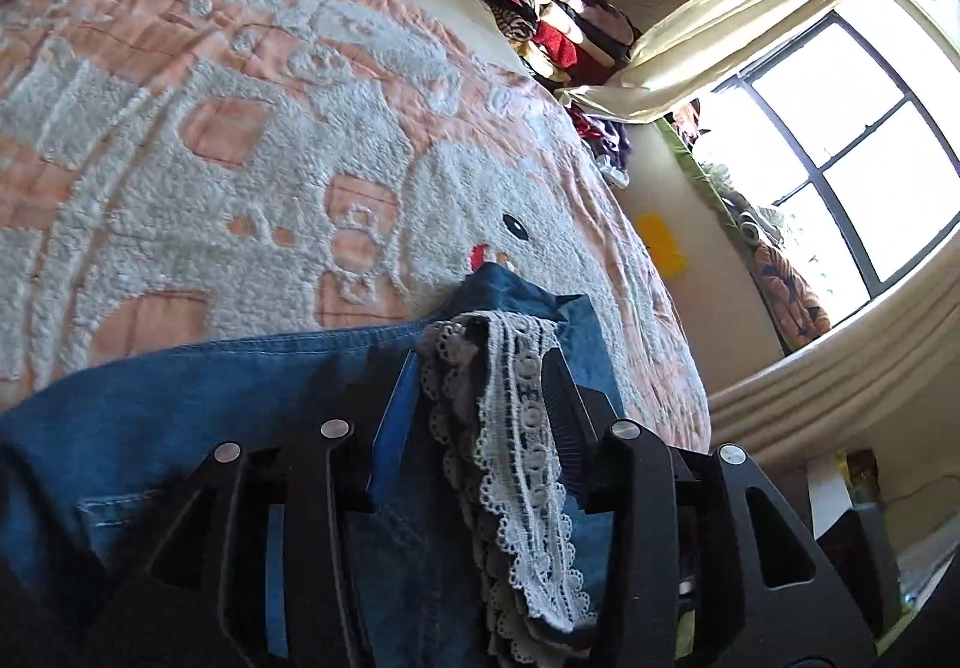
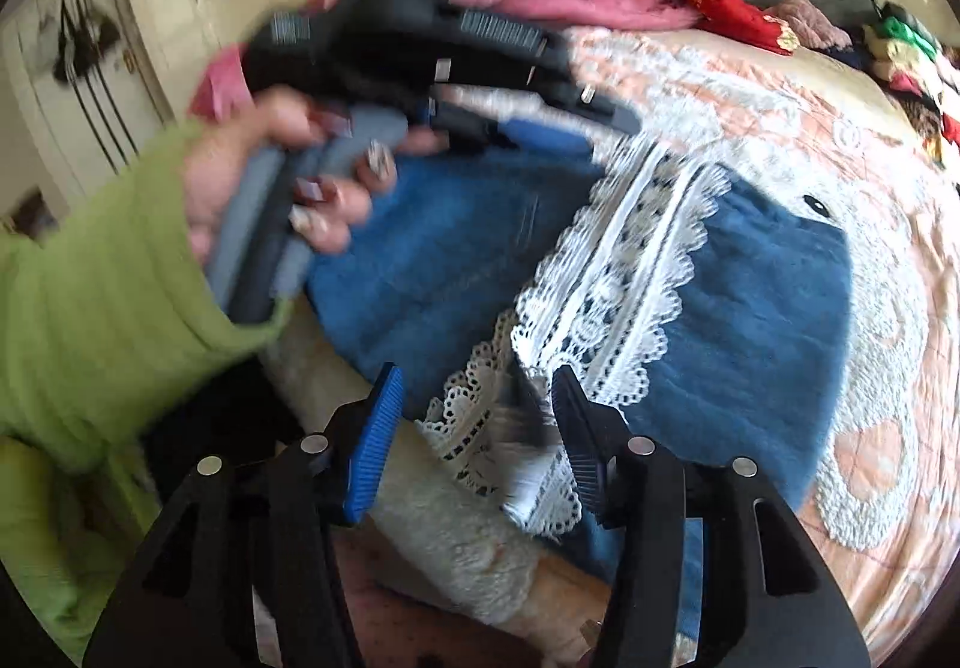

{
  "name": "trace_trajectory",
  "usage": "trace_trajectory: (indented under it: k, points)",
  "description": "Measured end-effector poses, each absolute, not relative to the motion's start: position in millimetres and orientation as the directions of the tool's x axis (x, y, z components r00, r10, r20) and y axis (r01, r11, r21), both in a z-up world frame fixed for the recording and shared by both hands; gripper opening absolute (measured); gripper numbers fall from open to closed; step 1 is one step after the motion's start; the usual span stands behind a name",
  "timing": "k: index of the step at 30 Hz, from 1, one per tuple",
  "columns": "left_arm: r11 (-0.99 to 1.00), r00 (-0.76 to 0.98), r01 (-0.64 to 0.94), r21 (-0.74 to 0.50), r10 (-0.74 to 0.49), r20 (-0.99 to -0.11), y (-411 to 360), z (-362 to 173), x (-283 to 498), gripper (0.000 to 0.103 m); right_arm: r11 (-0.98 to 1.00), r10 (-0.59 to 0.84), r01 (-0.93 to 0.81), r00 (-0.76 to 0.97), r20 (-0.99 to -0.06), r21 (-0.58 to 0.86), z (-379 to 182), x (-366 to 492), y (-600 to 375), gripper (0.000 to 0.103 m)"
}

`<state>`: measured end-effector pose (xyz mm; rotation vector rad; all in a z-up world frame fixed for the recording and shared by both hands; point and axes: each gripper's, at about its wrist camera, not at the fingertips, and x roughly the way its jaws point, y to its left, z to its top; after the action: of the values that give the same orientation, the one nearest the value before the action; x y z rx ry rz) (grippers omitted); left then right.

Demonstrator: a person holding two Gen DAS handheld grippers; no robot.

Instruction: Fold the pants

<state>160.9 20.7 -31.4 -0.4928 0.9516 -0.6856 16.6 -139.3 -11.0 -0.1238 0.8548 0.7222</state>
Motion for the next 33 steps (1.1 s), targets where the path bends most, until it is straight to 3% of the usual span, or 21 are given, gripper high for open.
trace_trajectory:
  k: [4,8,10,11,16,19,24,33]
  points:
    - [0.711,0.387,0.312,-0.631,-0.701,-0.599,10.2,-35.7,165.7,0.034,0.812,0.517,-0.543,0.5,-0.695,0.213,1.2,15.6,-174.3,0.054]
    - [0.721,0.36,0.299,-0.625,-0.692,-0.626,-1.2,-45.8,174.9,0.041,0.875,0.436,-0.439,0.53,-0.728,0.204,-7.6,31.5,-201.1,0.054]
    - [0.75,0.363,0.32,-0.579,-0.662,-0.656,-13.2,-45.9,176.9,0.013,0.886,0.419,-0.414,0.523,-0.742,0.208,-14.3,36.3,-207.5,0.054]
    - [0.765,0.369,0.33,-0.553,-0.644,-0.67,-18.7,-43.7,176.2,0.007,0.89,0.411,-0.406,0.518,-0.75,0.207,-16.7,28.3,-205.9,0.054]
    - [0.795,0.446,0.387,-0.467,-0.605,-0.66,-27.8,-13.9,173.8,0.007,0.902,0.381,-0.387,0.499,-0.779,0.193,-31.4,37.0,-203.3,0.054]
    - [0.831,0.449,0.361,-0.423,-0.553,-0.702,-25.1,-22.3,180.9,0.008,0.909,0.354,-0.381,0.488,-0.798,0.17,-42.0,39.6,-203.0,0.054]
    - [0.858,0.446,0.33,-0.393,-0.509,-0.736,-20.2,-40.0,181.7,0.026,0.913,0.322,-0.385,0.475,-0.819,0.136,-56.7,52.0,-197.1,0.056]
    - [0.876,0.512,0.309,-0.369,-0.481,-0.712,8.6,-7.7,144.9,0.026,0.912,0.375,-0.353,0.51,-0.774,0.21,-33.3,39.3,-220.0,0.056]
